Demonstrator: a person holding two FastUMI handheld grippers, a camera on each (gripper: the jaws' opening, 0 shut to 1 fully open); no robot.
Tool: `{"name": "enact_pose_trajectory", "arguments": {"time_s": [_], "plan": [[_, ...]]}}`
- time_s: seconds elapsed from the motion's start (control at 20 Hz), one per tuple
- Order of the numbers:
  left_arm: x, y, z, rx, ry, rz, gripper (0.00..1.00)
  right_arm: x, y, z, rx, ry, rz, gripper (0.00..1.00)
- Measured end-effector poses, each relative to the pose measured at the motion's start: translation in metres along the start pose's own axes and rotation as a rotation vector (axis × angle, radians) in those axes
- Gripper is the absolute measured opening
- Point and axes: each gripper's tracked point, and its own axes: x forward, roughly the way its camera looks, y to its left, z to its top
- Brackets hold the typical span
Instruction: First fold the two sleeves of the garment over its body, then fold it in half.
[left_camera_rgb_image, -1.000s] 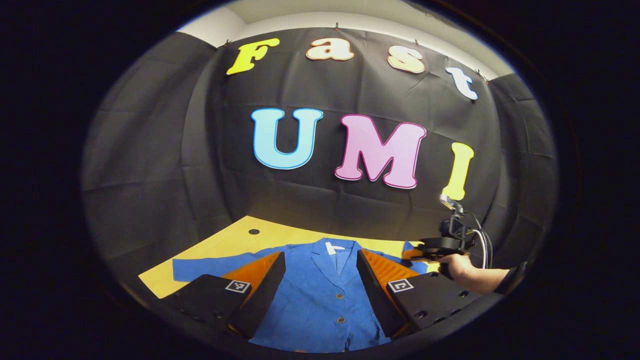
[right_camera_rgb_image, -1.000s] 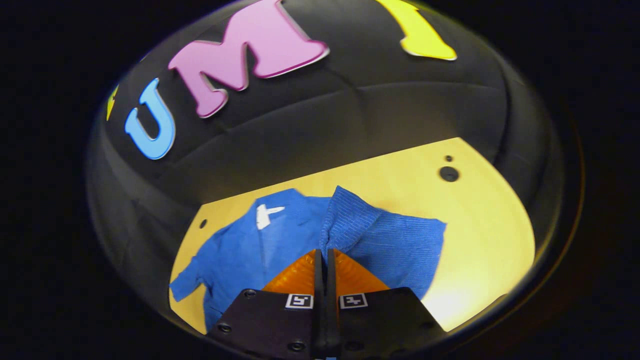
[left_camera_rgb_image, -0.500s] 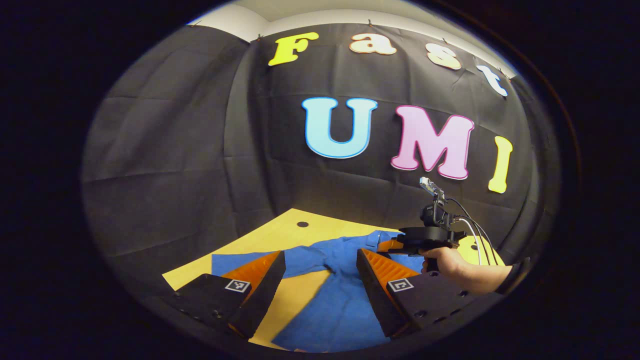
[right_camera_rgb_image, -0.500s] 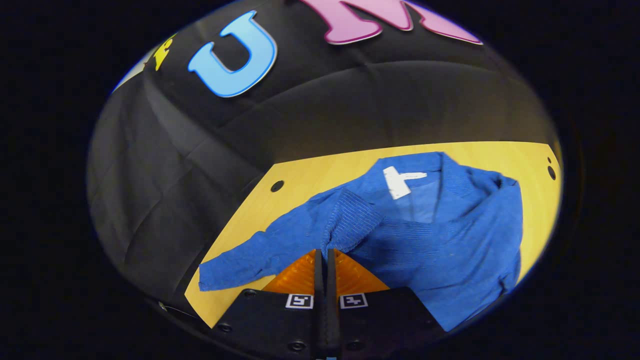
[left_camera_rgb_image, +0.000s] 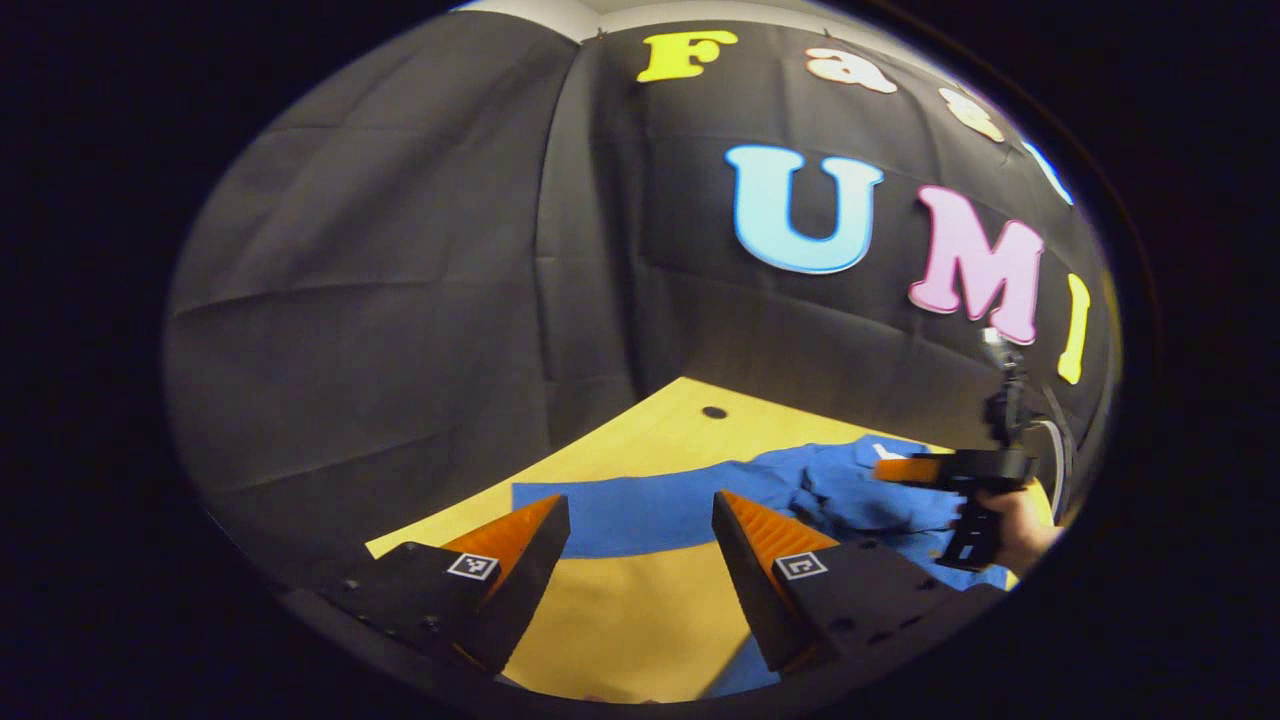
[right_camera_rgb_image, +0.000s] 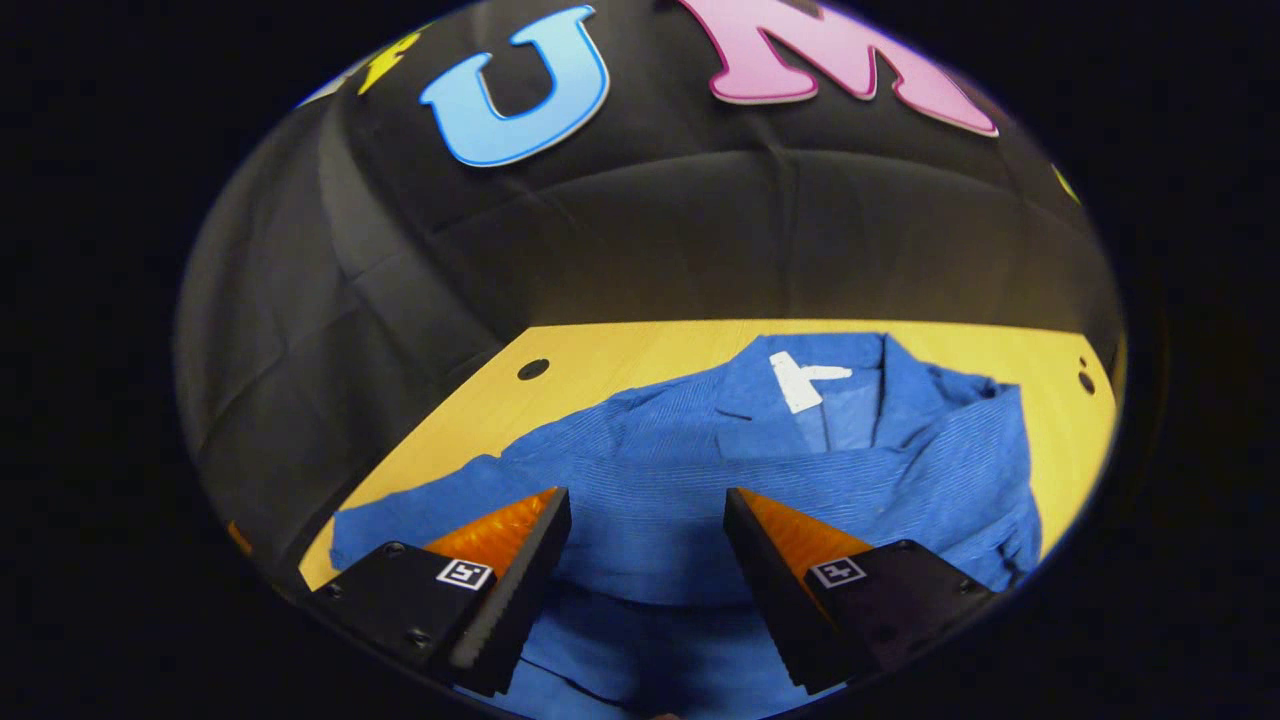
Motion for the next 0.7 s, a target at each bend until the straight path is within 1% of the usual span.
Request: {"name": "enact_pose_trajectory", "arguments": {"time_s": [0.05, 0.15, 0.3, 0.4, 0.5, 0.55, 0.65, 0.7], "plan": [[0.013, 0.015, -0.015, -0.013, 0.068, 0.040, 0.82, -0.015, -0.005, 0.002, -0.034, -0.032, -0.001, 0.99], [0.044, 0.032, -0.036, -0.034, 0.149, 0.077, 0.85, -0.046, -0.018, 0.008, -0.103, -0.096, -0.010, 0.98], [0.089, 0.049, -0.057, -0.031, 0.240, 0.117, 0.85, -0.087, -0.035, 0.012, -0.178, -0.197, -0.039, 0.98], [0.105, 0.063, -0.067, -0.023, 0.287, 0.153, 0.85, -0.112, -0.047, 0.006, -0.194, -0.216, -0.055, 0.98], [0.117, 0.060, -0.076, -0.008, 0.350, 0.185, 0.85, -0.134, -0.052, 0.001, -0.194, -0.212, -0.052, 0.98], [0.120, 0.058, -0.077, 0.005, 0.376, 0.210, 0.85, -0.144, -0.059, 0.003, -0.203, -0.221, -0.060, 0.98], [0.130, 0.049, -0.079, 0.022, 0.420, 0.222, 0.85, -0.163, -0.073, 0.006, -0.233, -0.245, -0.088, 0.98], [0.129, 0.053, -0.078, 0.028, 0.398, 0.222, 0.85, -0.169, -0.079, 0.008, -0.242, -0.264, -0.095, 0.98]]}}
